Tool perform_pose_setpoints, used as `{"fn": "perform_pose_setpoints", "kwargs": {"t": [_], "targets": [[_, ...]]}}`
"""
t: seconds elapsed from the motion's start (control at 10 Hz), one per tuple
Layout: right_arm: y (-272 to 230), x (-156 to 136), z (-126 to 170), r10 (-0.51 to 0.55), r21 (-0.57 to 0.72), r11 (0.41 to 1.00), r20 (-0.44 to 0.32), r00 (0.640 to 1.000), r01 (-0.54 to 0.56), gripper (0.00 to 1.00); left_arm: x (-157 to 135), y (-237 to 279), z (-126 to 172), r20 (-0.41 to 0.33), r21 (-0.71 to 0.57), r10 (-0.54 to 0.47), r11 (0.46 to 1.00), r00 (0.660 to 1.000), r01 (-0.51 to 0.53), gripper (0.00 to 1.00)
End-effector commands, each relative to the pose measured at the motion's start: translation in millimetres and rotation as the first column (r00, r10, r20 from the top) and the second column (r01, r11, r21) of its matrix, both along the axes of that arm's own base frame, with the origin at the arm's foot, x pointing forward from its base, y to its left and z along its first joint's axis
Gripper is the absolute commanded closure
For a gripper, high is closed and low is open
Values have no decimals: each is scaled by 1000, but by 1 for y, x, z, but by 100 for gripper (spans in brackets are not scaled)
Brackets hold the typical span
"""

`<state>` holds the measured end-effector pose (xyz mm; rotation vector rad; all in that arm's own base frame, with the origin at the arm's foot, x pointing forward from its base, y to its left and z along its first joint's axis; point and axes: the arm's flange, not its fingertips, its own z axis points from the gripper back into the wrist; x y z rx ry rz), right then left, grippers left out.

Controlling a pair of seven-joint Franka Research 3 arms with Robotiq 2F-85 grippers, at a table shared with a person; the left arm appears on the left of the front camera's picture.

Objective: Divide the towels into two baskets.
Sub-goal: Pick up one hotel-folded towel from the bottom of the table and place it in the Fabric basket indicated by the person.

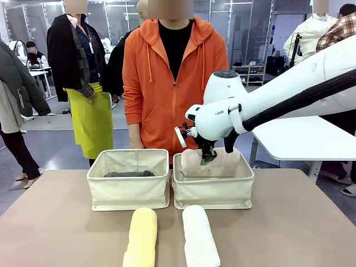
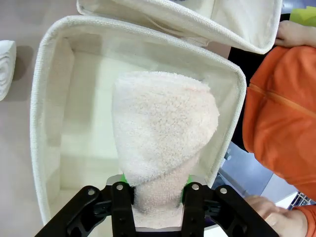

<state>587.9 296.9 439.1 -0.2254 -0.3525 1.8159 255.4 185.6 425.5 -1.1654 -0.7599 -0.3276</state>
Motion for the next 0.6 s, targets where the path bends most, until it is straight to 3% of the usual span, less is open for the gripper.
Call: {"fn": "perform_pose_setpoints", "kwargs": {"t": [0.0,0.1,0.2,0.3,0.5], "targets": [[6,3,5,-39,-17,999,-2,999,39,63,-1,2,3,22,-20,4,1000,1000,-3,0],[5,3,4,-57,-17,998,-6,998,57,37,-1,2,3,22,-20,4,1000,1000,-3,0],[5,3,4,-59,-16,998,-6,998,59,27,-1,2,3,22,-20,4,1000,1000,-3,0],[5,1,4,-60,-17,998,-6,998,60,2,-1,2,3,22,-20,4,1000,1000,-3,0],[4,-3,2,-65,-9,998,-8,998,65,0,-1,2,3,22,-20,4,1000,1000,-3,0]]}}
